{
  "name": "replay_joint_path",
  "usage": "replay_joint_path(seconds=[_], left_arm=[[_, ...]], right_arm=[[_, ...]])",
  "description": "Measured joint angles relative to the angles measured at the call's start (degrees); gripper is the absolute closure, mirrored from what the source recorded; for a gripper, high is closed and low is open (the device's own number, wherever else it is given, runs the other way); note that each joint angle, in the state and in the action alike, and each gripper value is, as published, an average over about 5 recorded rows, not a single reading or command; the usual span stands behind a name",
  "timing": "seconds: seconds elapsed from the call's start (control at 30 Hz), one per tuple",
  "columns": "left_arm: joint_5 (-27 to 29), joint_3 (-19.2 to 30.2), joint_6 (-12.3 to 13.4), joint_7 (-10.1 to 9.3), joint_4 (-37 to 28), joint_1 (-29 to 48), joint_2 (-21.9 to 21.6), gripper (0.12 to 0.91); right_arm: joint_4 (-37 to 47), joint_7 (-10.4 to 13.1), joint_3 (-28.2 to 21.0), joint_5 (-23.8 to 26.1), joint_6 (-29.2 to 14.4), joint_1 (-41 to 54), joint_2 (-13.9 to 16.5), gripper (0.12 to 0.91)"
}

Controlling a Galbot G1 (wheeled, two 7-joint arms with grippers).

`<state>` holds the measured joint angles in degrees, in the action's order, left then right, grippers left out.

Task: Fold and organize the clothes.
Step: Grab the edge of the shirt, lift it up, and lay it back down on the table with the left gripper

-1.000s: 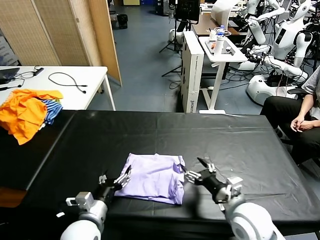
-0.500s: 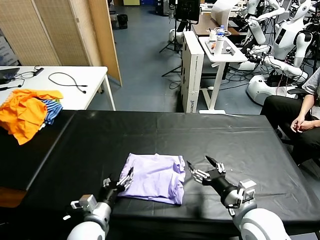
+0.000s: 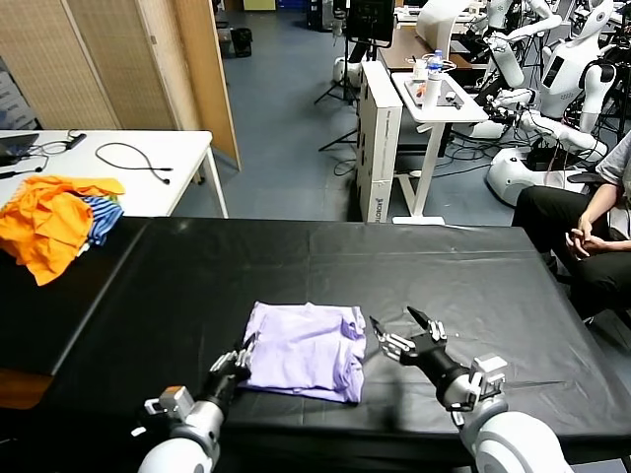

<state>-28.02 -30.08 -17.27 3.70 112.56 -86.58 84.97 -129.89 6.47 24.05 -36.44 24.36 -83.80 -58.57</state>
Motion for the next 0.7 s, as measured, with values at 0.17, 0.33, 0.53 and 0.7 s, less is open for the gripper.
replay_joint_path(seconds=[0.17, 0.33, 0.53, 0.7], left_arm=[[3.9, -0.8, -0.3, -0.56, 0.4, -0.1, -0.7, 0.853], [7.9, -3.2, 0.0, -0.66, 1.6, -0.8, -3.5, 0.855], [7.5, -8.8, 0.6, -0.64, 2.9, -2.0, -11.1, 0.855], [5.8, -15.3, 1.5, -0.76, 3.2, -3.6, -19.0, 0.855]], right_arm=[[0.3, 0.9, 1.2, 0.3, 0.2, -0.7, -0.4, 0.118], [1.1, 1.3, 2.3, 0.9, 0.5, -1.8, -0.9, 0.118], [1.8, 1.5, 2.2, 1.0, 0.8, -1.9, -1.6, 0.118], [2.6, 1.8, 1.5, 1.0, 1.0, -1.1, -1.8, 0.118]])
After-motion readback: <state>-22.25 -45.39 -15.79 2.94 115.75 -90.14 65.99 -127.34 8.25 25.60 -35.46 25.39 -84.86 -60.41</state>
